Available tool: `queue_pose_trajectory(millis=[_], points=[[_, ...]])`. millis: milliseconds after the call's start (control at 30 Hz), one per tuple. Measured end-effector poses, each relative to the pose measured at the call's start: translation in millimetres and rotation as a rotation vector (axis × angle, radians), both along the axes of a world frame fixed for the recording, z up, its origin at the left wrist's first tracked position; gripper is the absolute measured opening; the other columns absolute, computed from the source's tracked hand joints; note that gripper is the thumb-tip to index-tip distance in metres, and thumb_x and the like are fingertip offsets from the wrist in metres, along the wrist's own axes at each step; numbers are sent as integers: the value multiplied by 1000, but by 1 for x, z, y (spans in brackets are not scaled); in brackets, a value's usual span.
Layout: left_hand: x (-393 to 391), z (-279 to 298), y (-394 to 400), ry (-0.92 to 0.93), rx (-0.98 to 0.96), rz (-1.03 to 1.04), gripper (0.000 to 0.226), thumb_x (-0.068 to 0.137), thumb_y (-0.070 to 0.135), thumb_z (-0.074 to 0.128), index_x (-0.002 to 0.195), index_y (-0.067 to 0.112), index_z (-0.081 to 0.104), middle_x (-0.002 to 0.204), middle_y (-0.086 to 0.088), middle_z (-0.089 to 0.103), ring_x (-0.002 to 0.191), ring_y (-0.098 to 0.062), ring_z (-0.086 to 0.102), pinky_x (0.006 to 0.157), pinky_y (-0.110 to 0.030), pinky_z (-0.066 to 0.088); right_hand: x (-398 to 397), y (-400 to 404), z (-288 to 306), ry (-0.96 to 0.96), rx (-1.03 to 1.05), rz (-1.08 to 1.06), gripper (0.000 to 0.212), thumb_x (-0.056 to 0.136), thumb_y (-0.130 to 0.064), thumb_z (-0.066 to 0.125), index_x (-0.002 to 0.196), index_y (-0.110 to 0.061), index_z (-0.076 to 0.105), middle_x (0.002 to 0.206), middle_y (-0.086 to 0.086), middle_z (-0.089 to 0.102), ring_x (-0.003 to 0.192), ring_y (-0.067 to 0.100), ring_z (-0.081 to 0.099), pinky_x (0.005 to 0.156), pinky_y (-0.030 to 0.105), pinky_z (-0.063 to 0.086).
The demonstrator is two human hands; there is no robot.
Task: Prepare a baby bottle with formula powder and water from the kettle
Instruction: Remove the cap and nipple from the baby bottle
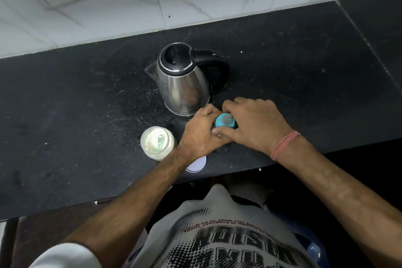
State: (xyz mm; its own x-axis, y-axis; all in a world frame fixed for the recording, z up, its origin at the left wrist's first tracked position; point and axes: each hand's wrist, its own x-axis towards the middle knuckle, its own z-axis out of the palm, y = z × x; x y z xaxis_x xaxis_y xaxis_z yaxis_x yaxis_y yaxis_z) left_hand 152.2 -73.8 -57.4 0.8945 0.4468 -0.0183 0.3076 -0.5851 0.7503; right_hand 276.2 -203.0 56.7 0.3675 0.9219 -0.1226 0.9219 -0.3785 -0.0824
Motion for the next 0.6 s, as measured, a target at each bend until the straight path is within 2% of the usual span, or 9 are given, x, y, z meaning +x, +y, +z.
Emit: queue_pose_trajectory(millis=[100, 167, 233, 267, 333, 400, 467, 533, 600], points=[[1, 0, -2, 9, -7, 0, 66, 74, 74, 72, 115, 22, 79, 107, 9, 63, 101, -15, 64, 87, -46, 60, -2, 2, 7, 131, -29, 51, 42, 100, -50, 71, 138, -35, 59, 124, -8, 64, 111, 22, 67, 88, 38, 48], [3, -2, -1, 22, -4, -1, 63, 71, 78, 76, 104, 25, 72, 102, 11, 64, 98, -12, 64, 85, -45, 59, -3, 2, 8, 177, -55, 92, 47, 96, -28, 80, 138, -37, 60, 130, -11, 62, 117, 18, 63, 91, 38, 51], [4, -5, -1, 11, -10, 8, 60, 69, 78, 77, 103, 30, 69, 101, 12, 65, 97, -11, 63, 85, -44, 59, -4, 2, 5, 196, -43, 96, 56, 92, -19, 83, 139, -35, 58, 132, -12, 60, 121, 16, 59, 97, 39, 54], [5, -7, -2, -1, -20, 17, 63, 70, 78, 77, 109, 29, 71, 105, 12, 68, 100, -12, 64, 87, -43, 59, -4, 2, 3, 203, -29, 90, 59, 92, -21, 84, 141, -35, 55, 133, -12, 59, 122, 15, 58, 99, 39, 55], [6, -10, -4, -31, -41, 48, 67, 72, 74, 77, 119, 27, 73, 109, 10, 70, 103, -15, 64, 90, -44, 59, -4, 0, 0, 203, -10, 51, 63, 93, -40, 84, 145, -35, 49, 135, -12, 58, 123, 15, 58, 99, 40, 56], [6, -13, -4, -43, -45, 70, 58, 76, 66, 73, 119, 27, 75, 105, 14, 67, 99, -16, 62, 89, -46, 57, -4, 0, -1, 162, -1, -33, 64, 94, -61, 75, 146, -36, 49, 134, -10, 59, 122, 17, 61, 96, 40, 55], [6, -14, -4, -38, -36, 75, 53, 78, 62, 71, 119, 28, 76, 100, 20, 65, 95, -13, 61, 87, -44, 56, -6, 1, -4, 85, -1, -78, 62, 96, -70, 67, 144, -34, 52, 129, -7, 63, 118, 19, 65, 91, 40, 53], [5, -11, -7, -31, -54, 79, 48, 77, 64, 73, 114, 33, 75, 90, 24, 64, 90, -6, 58, 79, -36, 51, -9, 1, -5, 72, 20, -86, 55, 98, -65, 68, 141, -35, 54, 126, -7, 65, 116, 18, 65, 88, 38, 50], [2, -9, -8, -22, -73, 92, 49, 72, 68, 79, 109, 36, 72, 85, 22, 66, 90, -4, 58, 76, -33, 49, -9, -1, -4, 133, 30, -60, 47, 98, -47, 76, 139, -37, 56, 128, -10, 64, 120, 17, 62, 90, 37, 49]])
